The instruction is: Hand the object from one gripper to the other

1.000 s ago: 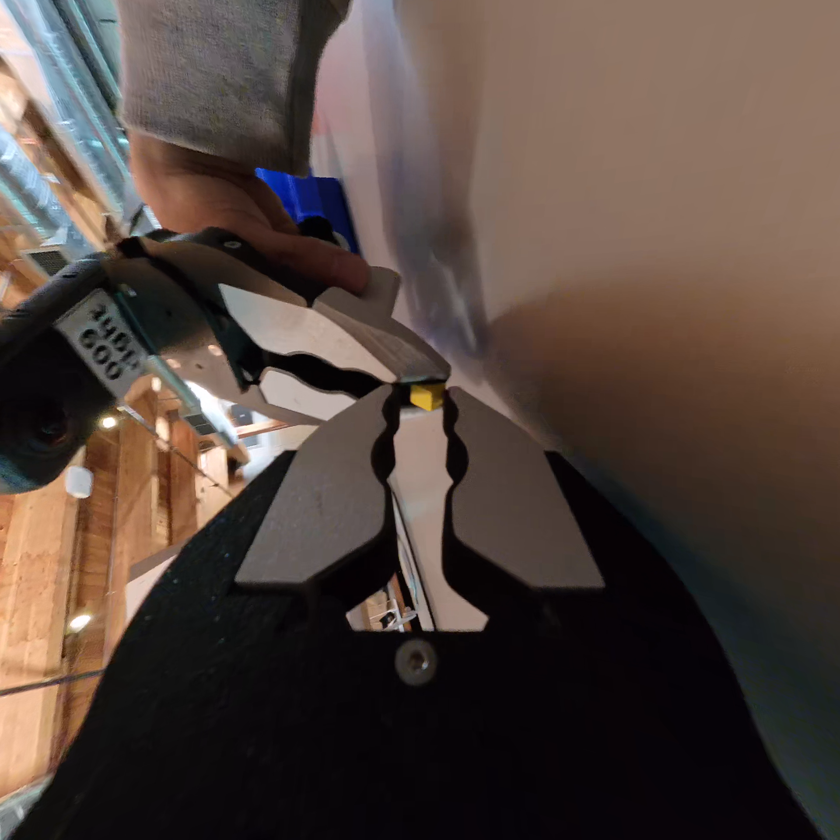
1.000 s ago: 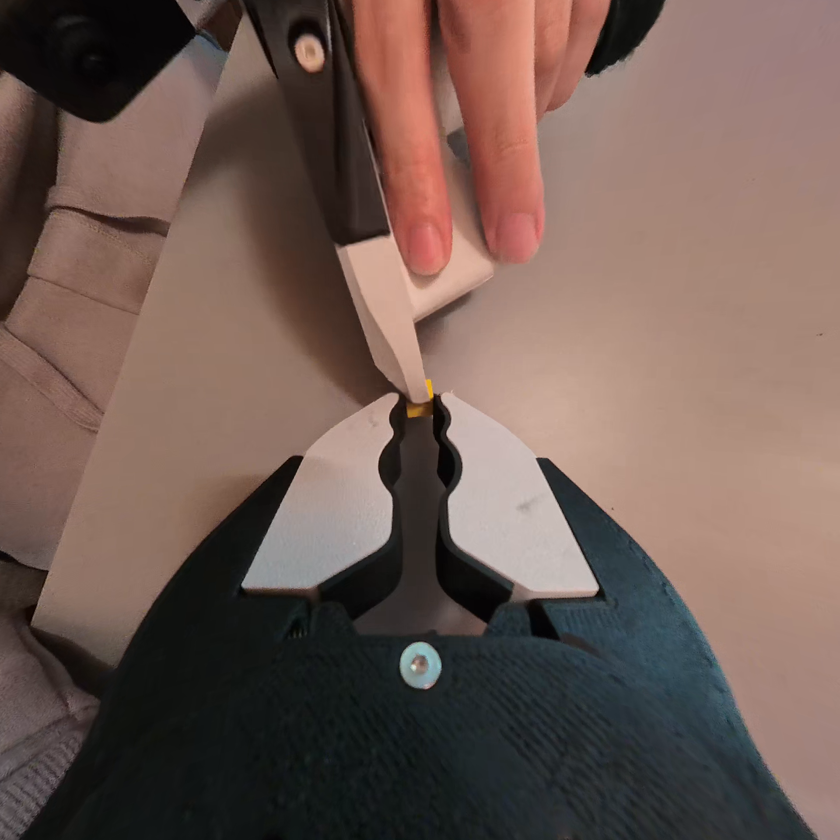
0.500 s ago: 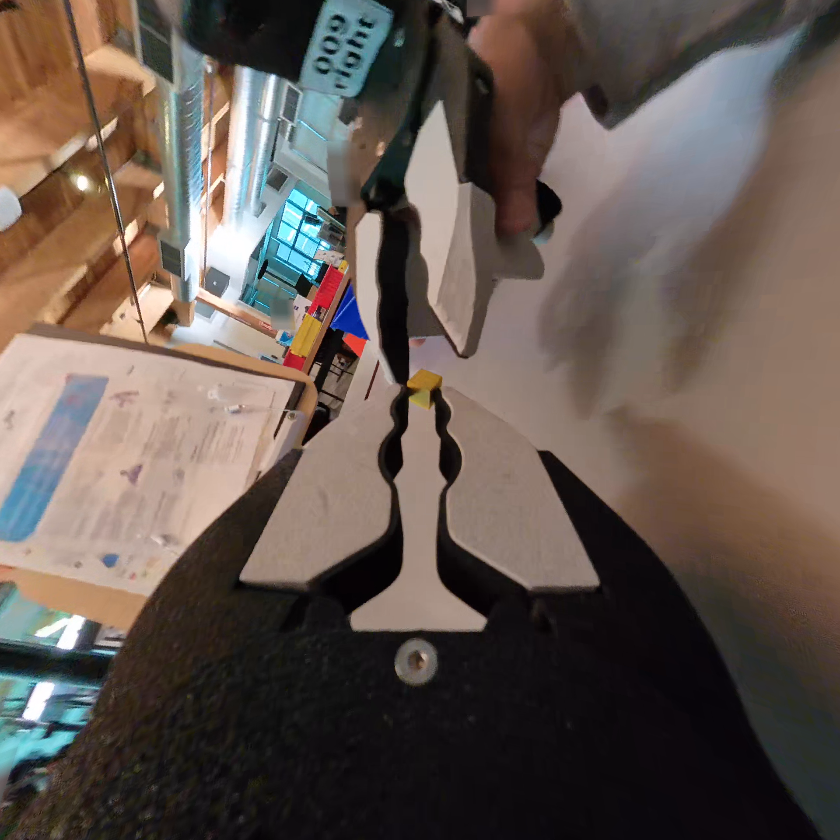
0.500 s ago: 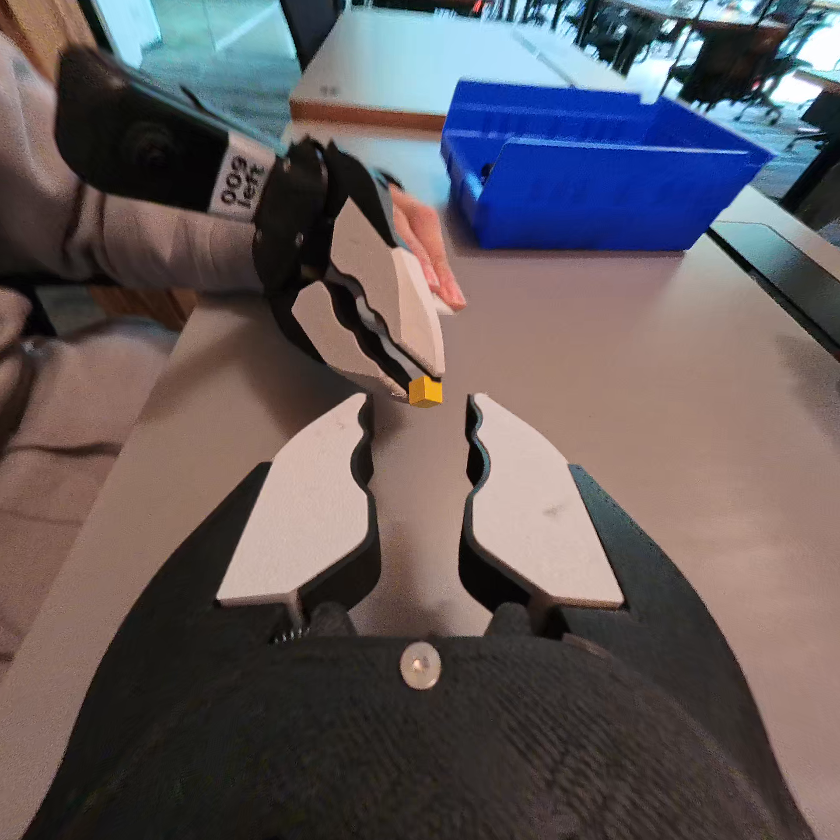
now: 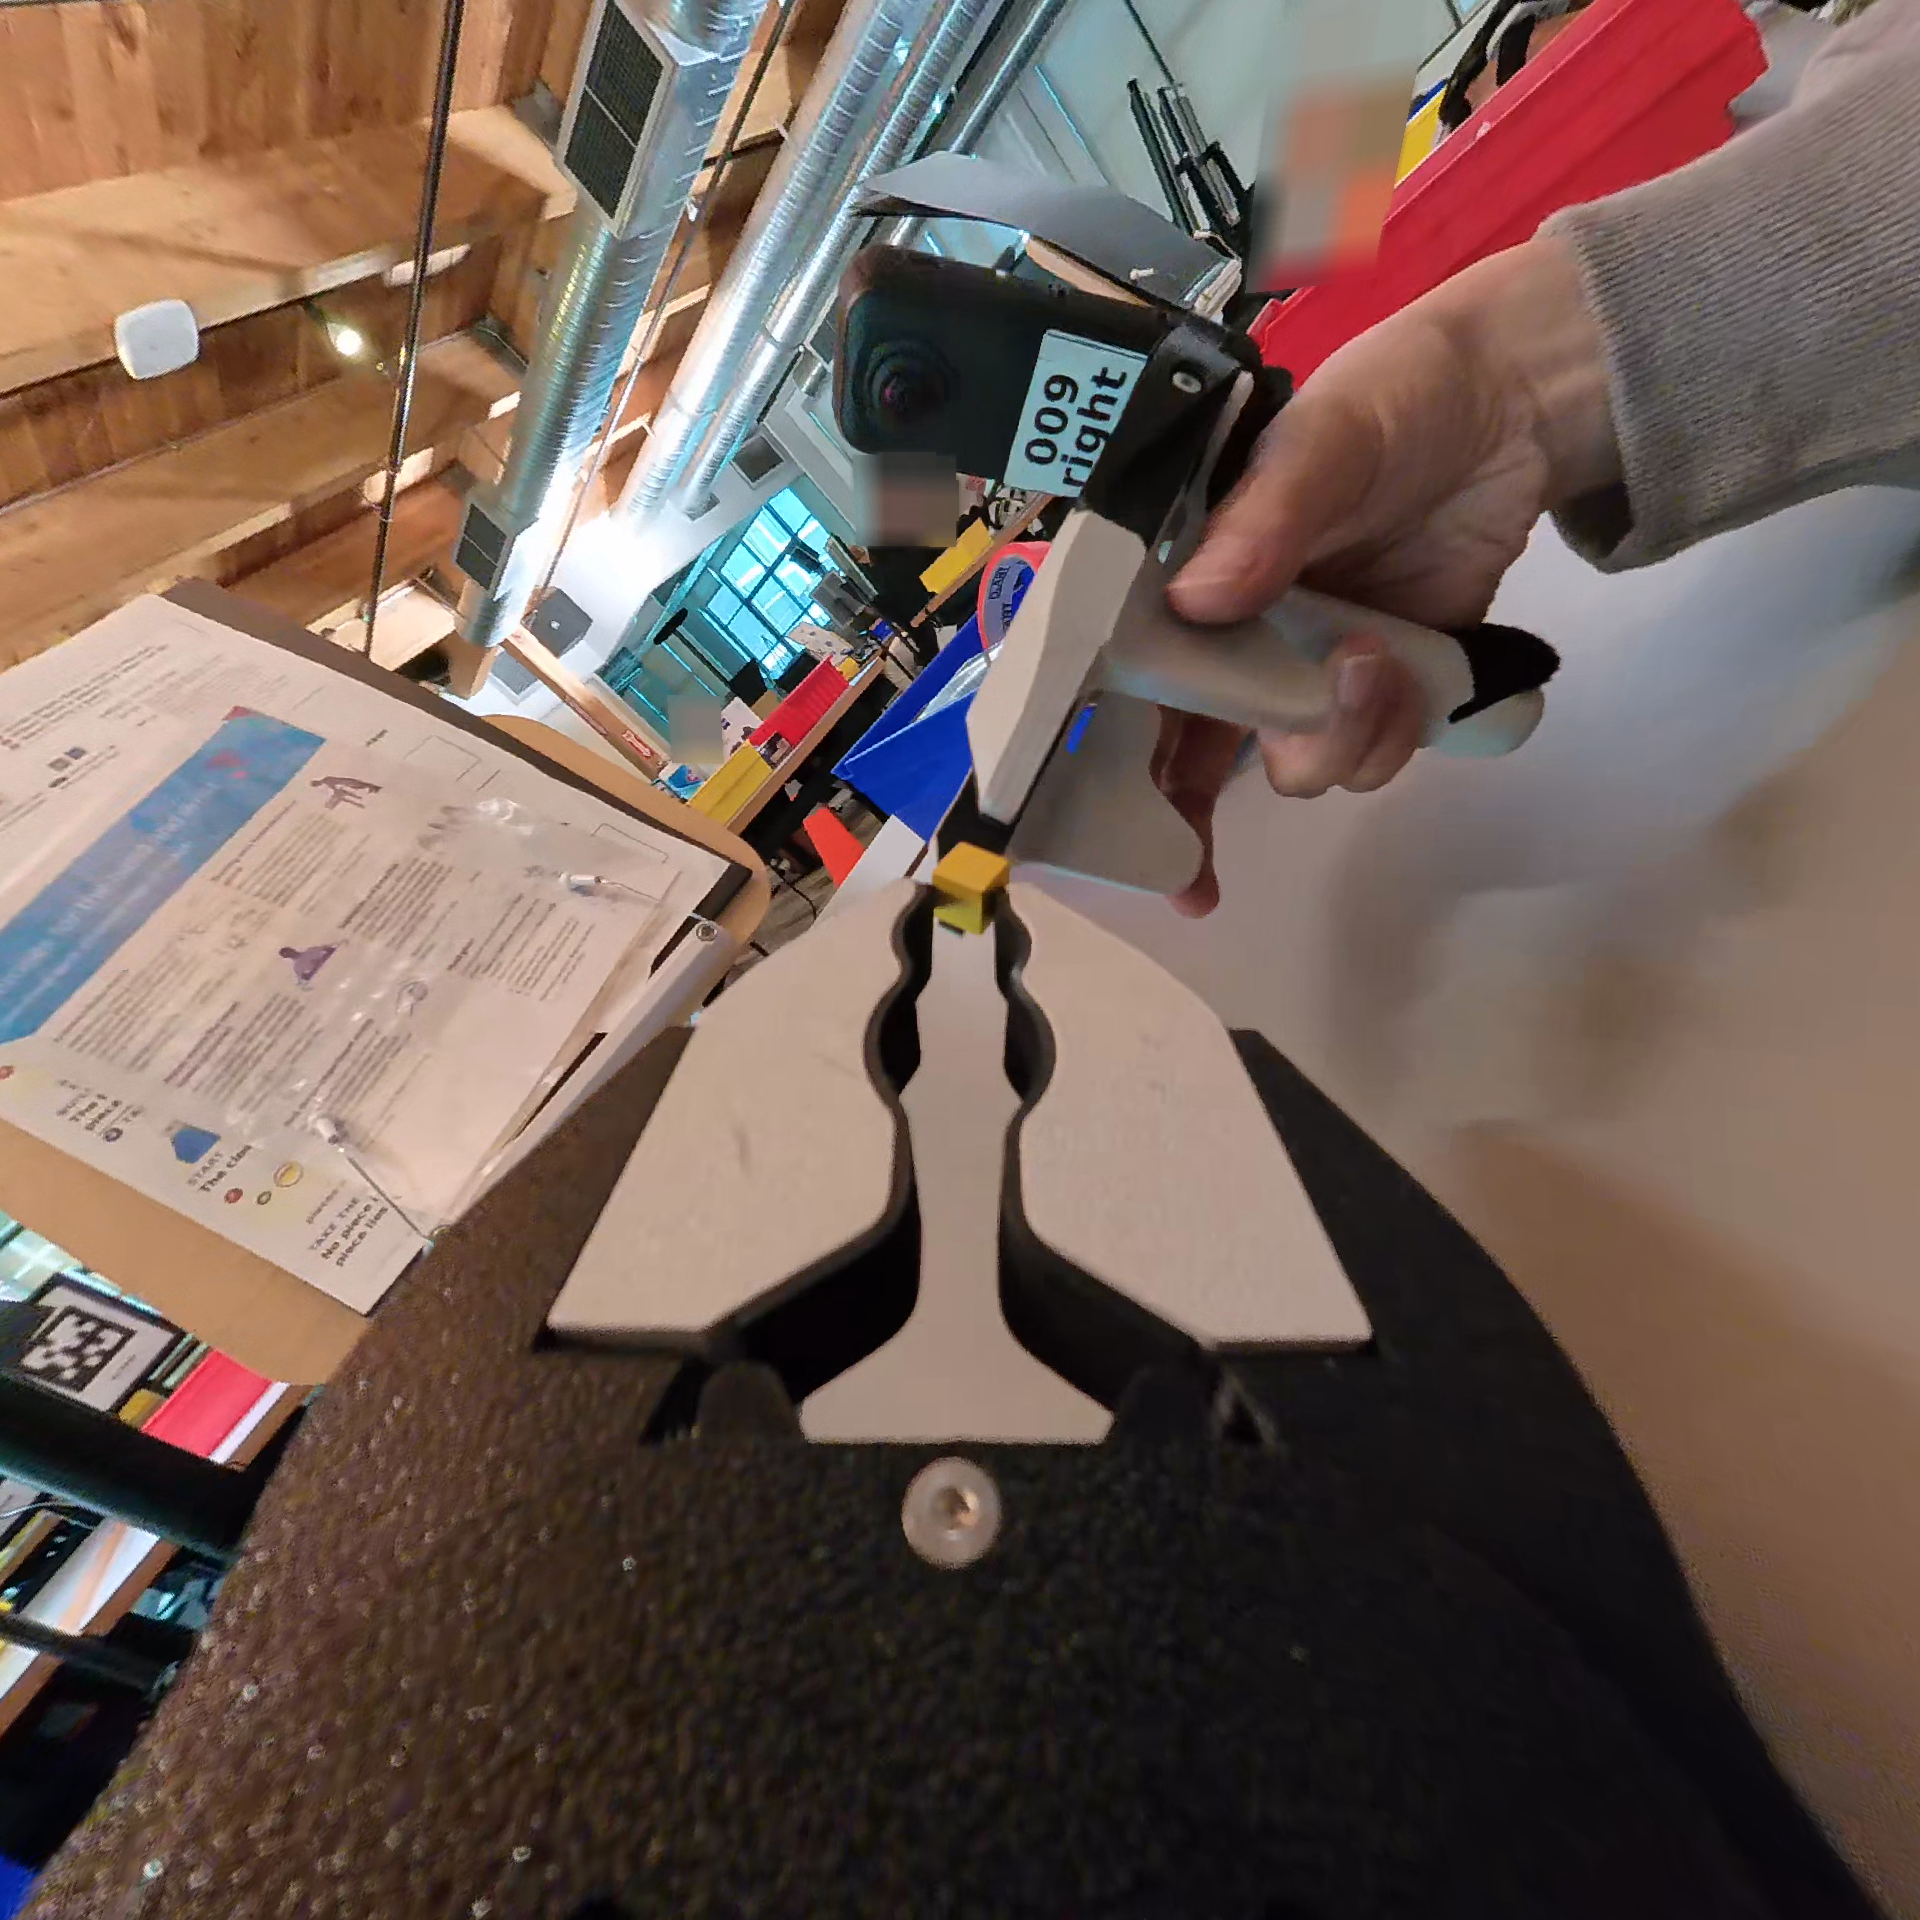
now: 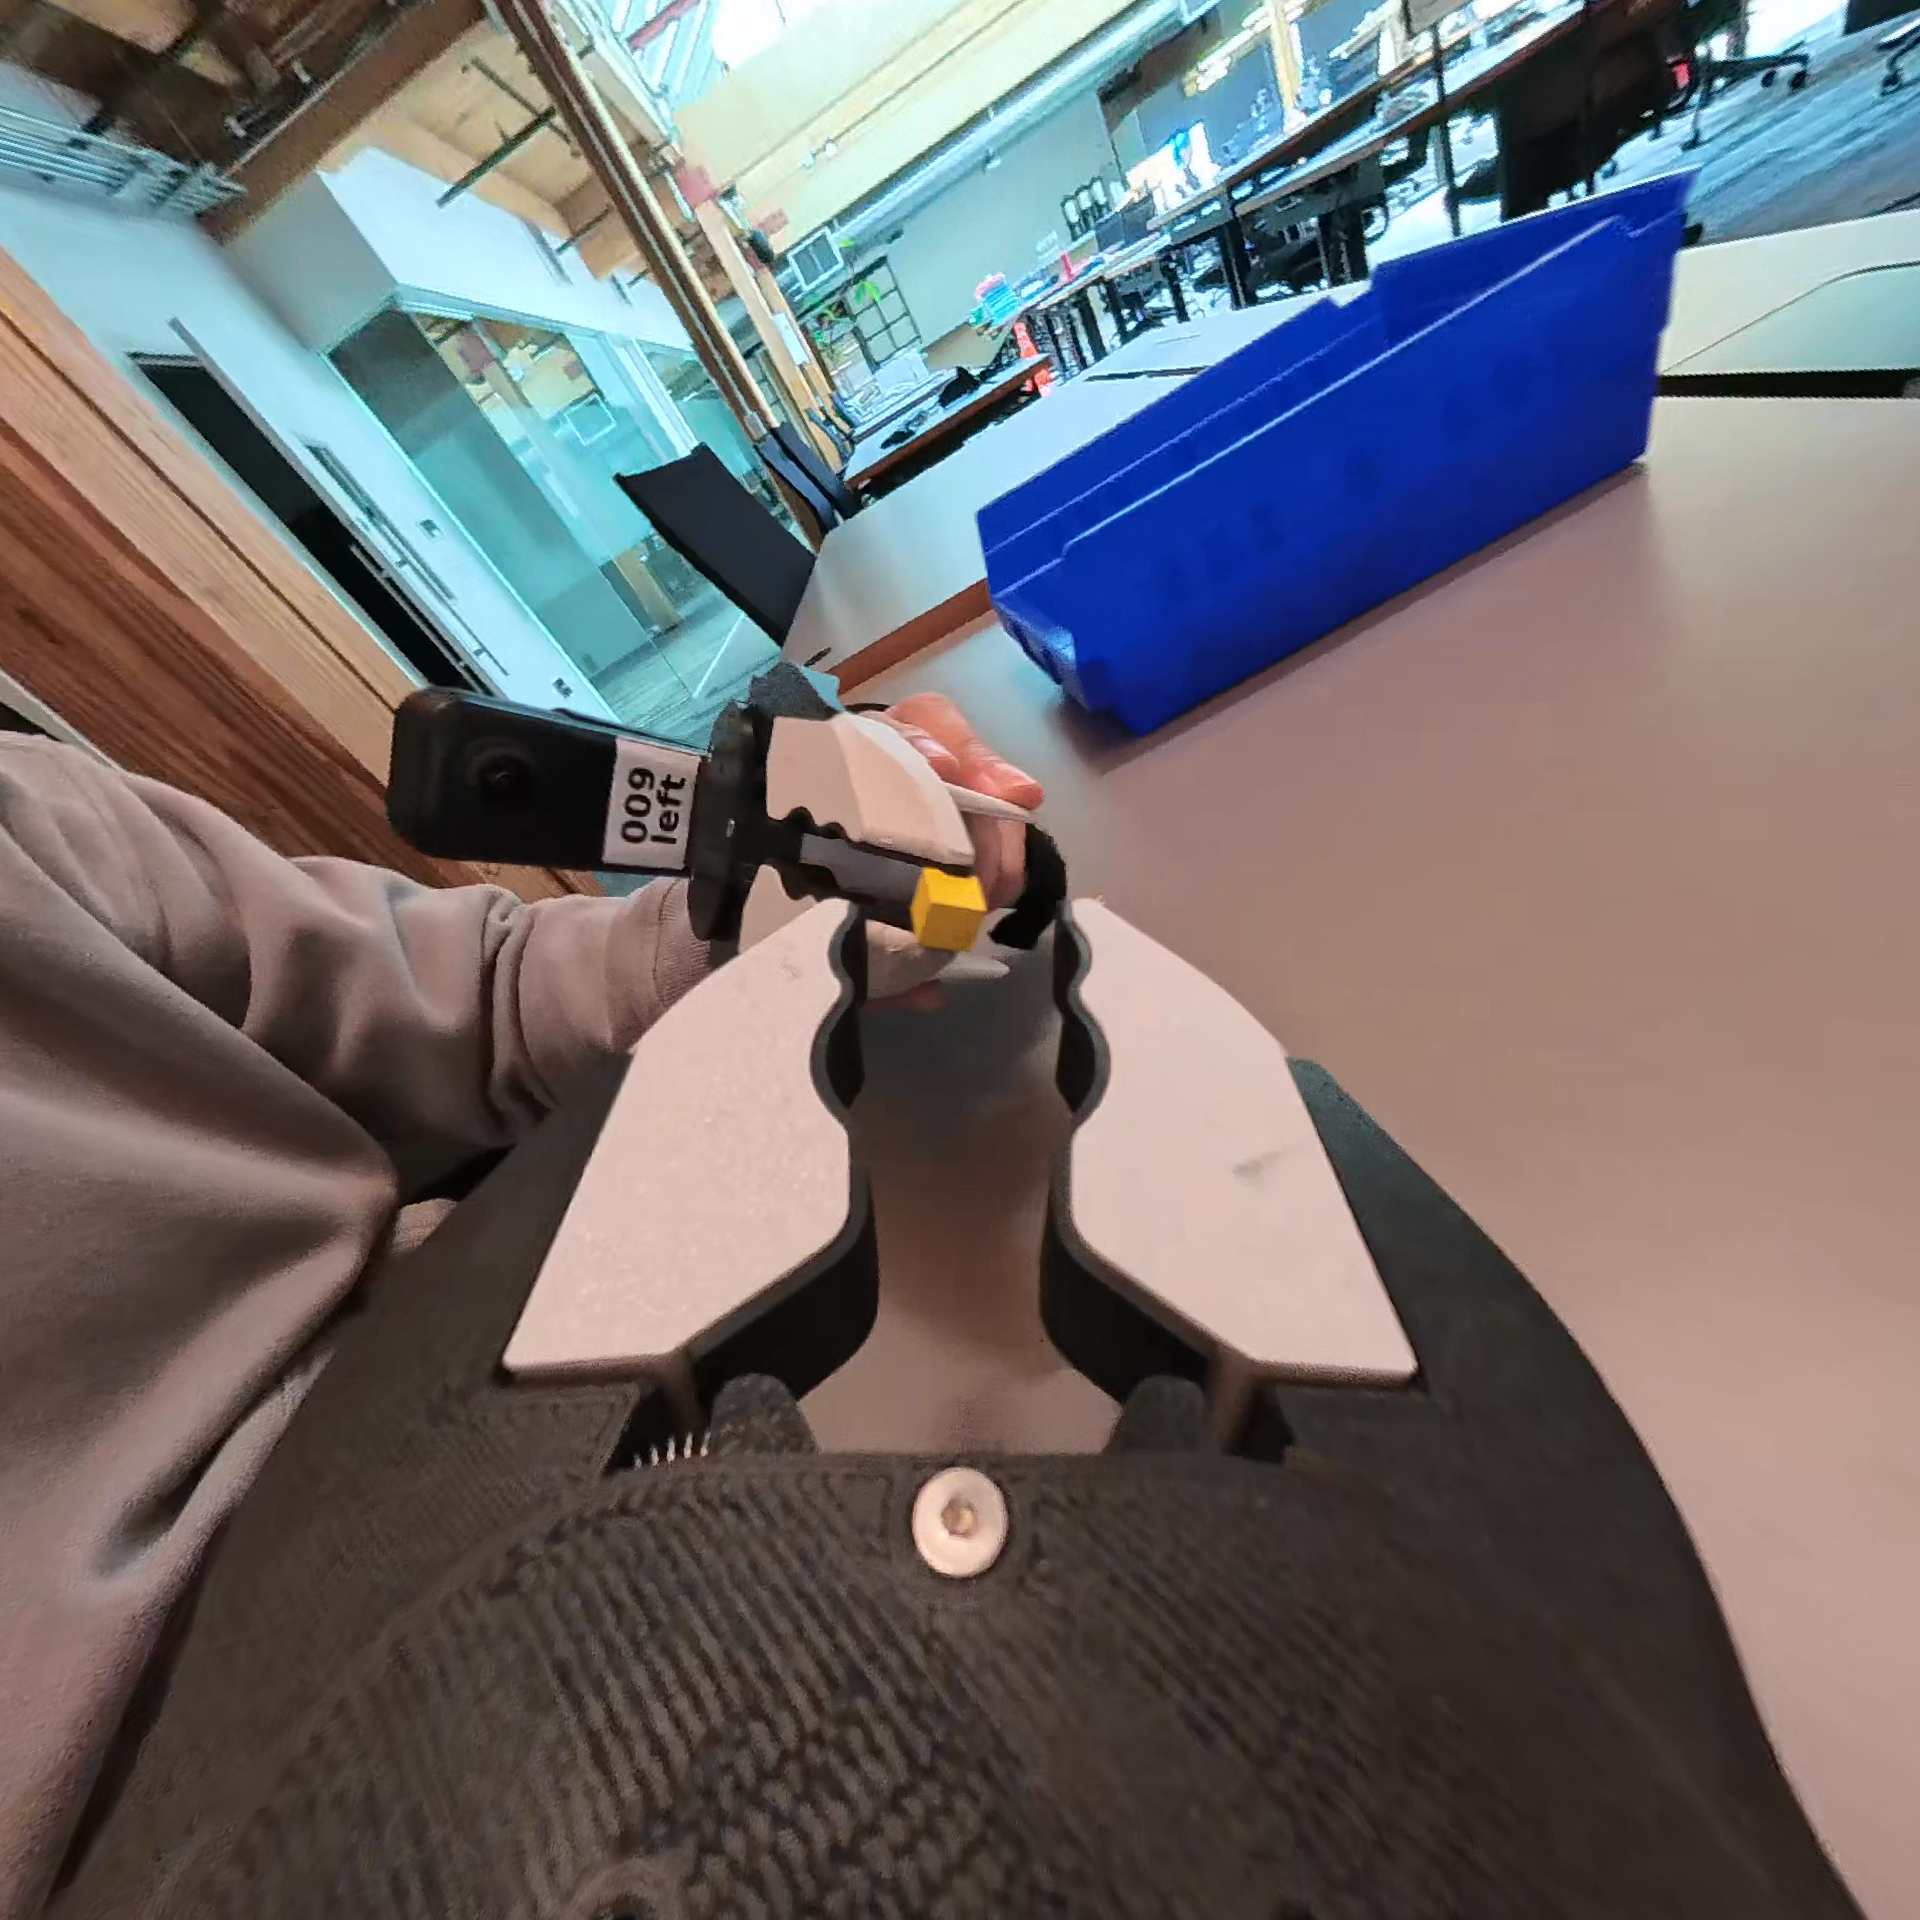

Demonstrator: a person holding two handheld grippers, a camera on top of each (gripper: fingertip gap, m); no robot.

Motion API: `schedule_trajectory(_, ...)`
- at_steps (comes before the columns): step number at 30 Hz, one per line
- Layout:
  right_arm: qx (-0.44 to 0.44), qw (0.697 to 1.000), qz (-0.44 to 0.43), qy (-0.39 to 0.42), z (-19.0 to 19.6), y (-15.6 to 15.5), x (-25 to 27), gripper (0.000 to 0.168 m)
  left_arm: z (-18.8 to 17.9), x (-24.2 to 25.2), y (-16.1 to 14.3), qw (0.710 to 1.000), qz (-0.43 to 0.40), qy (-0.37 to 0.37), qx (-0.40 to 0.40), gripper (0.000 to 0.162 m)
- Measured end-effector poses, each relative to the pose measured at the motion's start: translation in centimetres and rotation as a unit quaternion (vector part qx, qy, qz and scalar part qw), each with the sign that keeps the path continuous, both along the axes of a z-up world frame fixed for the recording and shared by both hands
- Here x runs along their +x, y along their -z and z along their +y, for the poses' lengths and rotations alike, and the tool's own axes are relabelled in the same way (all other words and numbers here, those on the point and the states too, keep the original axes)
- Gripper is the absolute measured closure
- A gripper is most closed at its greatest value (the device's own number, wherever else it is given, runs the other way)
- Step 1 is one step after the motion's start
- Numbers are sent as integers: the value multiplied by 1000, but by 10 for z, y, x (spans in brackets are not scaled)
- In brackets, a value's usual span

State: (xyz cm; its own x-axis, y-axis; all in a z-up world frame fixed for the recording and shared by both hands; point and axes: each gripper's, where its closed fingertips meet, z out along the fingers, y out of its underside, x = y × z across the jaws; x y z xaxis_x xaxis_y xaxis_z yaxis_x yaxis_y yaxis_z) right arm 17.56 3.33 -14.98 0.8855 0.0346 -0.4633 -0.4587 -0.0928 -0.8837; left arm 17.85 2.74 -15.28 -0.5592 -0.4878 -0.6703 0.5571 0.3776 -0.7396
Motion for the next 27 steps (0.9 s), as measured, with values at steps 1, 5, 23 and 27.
schedule_trajectory(1,3,1000,1,-2,2,-1,-1,134,0,0,0,1000,-4,-2,2,152)
schedule_trajectory(5,7,1000,-12,11,5,-2,0,156,1,1,0,1000,-9,-8,8,152)
schedule_trajectory(23,25,999,-30,8,7,-5,-2,156,6,1,-7,999,-46,-24,17,152)
schedule_trajectory(27,-2,995,-94,17,6,0,0,157,6,2,-1,999,-24,-23,17,152)
